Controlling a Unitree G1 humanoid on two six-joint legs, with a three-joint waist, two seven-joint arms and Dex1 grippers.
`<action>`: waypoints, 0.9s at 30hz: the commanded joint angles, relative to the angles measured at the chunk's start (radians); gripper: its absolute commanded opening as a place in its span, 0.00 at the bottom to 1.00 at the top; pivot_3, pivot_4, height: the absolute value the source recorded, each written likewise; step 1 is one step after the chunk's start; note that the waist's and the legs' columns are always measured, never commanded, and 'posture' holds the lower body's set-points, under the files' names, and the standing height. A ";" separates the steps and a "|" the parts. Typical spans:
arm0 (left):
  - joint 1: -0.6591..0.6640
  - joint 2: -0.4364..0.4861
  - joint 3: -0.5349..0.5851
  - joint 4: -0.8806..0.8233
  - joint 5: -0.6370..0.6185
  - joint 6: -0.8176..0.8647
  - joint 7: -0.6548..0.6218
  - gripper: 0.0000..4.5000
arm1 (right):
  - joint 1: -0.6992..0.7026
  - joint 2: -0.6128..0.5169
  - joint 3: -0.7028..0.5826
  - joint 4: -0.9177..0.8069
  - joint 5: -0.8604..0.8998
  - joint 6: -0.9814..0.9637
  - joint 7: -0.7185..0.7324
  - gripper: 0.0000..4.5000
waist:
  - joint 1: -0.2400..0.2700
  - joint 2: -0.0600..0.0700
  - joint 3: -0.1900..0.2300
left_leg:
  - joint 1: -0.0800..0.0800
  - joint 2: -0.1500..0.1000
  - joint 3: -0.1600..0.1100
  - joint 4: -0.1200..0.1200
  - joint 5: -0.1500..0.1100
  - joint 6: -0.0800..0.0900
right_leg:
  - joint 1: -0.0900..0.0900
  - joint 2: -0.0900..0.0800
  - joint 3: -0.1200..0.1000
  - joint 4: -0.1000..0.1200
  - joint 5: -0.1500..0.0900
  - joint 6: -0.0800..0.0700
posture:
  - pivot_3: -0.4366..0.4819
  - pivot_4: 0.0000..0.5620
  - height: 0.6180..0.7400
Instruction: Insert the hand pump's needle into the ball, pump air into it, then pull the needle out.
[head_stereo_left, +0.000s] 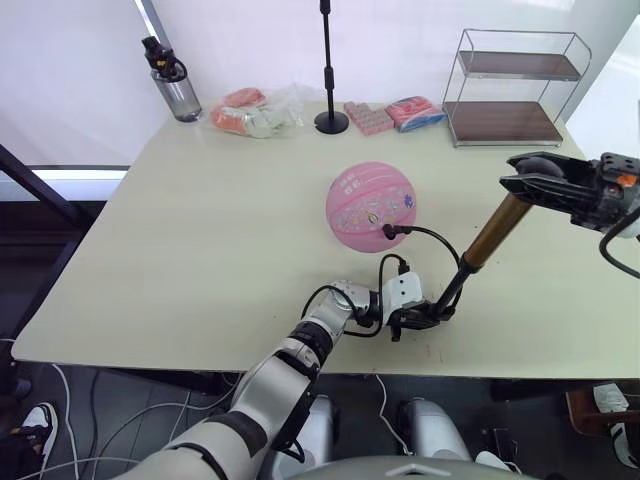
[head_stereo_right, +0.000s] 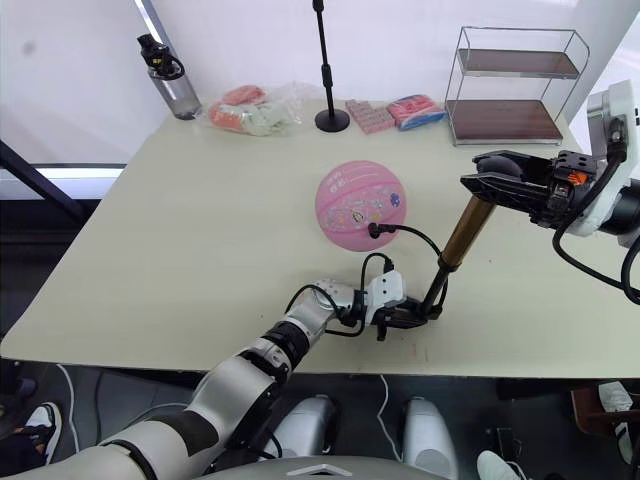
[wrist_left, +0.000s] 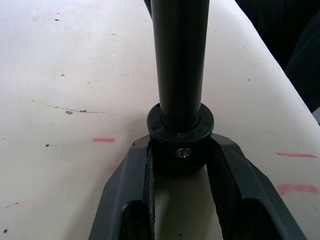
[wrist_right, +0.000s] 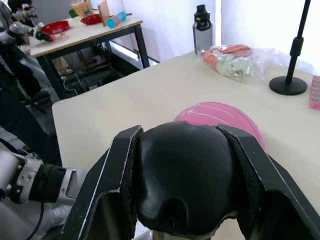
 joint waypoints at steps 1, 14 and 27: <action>0.080 0.060 -0.043 0.129 0.085 0.084 0.024 0.23 | -0.074 -0.007 -0.088 -0.015 0.030 -0.045 -0.017 0.43 | 0.002 0.000 0.000 | -0.002 0.000 0.000 0.000 0.000 0.000 | -0.002 0.000 0.000 0.000 0.000 0.000 | 0.48 0.27 0.93; 0.079 0.071 -0.044 0.127 0.087 0.080 0.024 0.23 | 0.218 0.199 0.089 -0.074 -0.163 -0.176 0.026 0.43 | -0.003 -0.006 -0.006 | 0.004 0.001 0.000 0.000 0.000 0.000 | 0.003 0.003 0.000 0.001 0.000 0.000 | 0.48 0.27 0.93; 0.085 0.073 -0.043 0.121 0.085 0.082 0.026 0.23 | 0.397 0.351 0.299 0.037 -0.422 -0.363 0.061 0.43 | -0.022 -0.010 -0.016 | 0.008 0.003 -0.001 -0.001 0.000 0.000 | 0.007 0.003 0.000 0.001 0.000 0.000 | 0.48 0.27 0.93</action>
